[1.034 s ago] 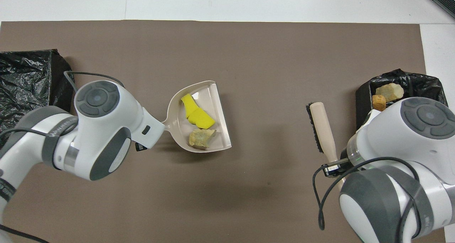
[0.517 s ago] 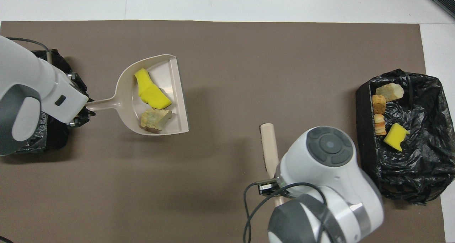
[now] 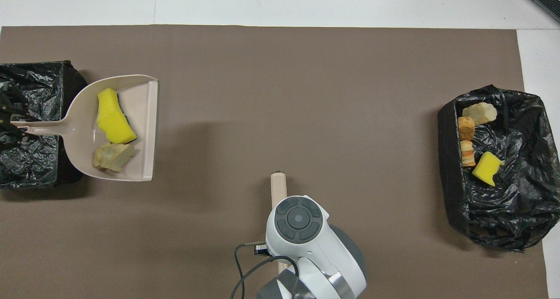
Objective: Sweep and dump trash in bin
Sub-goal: 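Tilt the dustpan with the left gripper while the right gripper drops the brush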
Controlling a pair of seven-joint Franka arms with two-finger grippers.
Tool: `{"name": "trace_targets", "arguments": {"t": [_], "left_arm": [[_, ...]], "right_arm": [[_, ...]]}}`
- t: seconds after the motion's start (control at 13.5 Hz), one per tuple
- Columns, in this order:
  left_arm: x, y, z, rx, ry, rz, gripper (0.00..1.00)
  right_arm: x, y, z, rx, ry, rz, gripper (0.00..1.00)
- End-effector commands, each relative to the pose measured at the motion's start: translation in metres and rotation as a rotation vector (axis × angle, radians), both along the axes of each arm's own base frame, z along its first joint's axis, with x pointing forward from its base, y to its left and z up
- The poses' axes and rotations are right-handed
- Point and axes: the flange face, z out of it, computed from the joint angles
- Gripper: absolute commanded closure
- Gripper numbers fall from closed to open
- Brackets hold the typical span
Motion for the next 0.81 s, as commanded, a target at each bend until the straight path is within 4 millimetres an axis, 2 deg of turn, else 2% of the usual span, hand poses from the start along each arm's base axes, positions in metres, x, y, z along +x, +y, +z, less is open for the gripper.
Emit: {"name": "trace_targets", "arguments": {"t": [0.0, 0.22, 0.3, 0.44, 0.52, 0.59, 0.66, 0.74], "left_arm": [[-0.002, 0.049, 0.009, -0.016, 0.010, -0.085, 1.00], [-0.005, 0.123, 0.025, 0.009, -0.003, -0.115, 1.00], [-0.004, 0.142, 0.030, 0.047, -0.011, -0.136, 1.00], [0.001, 0.152, 0.034, 0.126, -0.039, -0.150, 1.00], [0.000, 0.169, 0.036, 0.175, -0.056, -0.136, 1.00], [-0.005, 0.195, 0.037, 0.206, -0.071, -0.092, 1.00], [-0.003, 0.209, 0.031, 0.232, -0.078, -0.072, 1.00], [0.000, 0.213, 0.032, 0.304, -0.077, -0.077, 1.00]], "right_arm": [[-0.011, 0.005, -0.016, 0.018, -0.007, -0.048, 1.00], [-0.013, 0.004, -0.025, 0.018, 0.008, -0.057, 1.00], [-0.014, 0.004, -0.028, 0.014, 0.012, -0.056, 0.98], [-0.013, 0.002, -0.036, 0.024, -0.005, -0.056, 0.54], [-0.013, 0.002, -0.036, 0.025, -0.007, -0.054, 0.07], [-0.010, 0.002, -0.036, 0.023, -0.014, -0.042, 0.00], [-0.003, -0.002, -0.037, 0.029, -0.024, -0.026, 0.00], [0.006, -0.007, -0.034, 0.048, -0.036, 0.002, 0.00]]}}
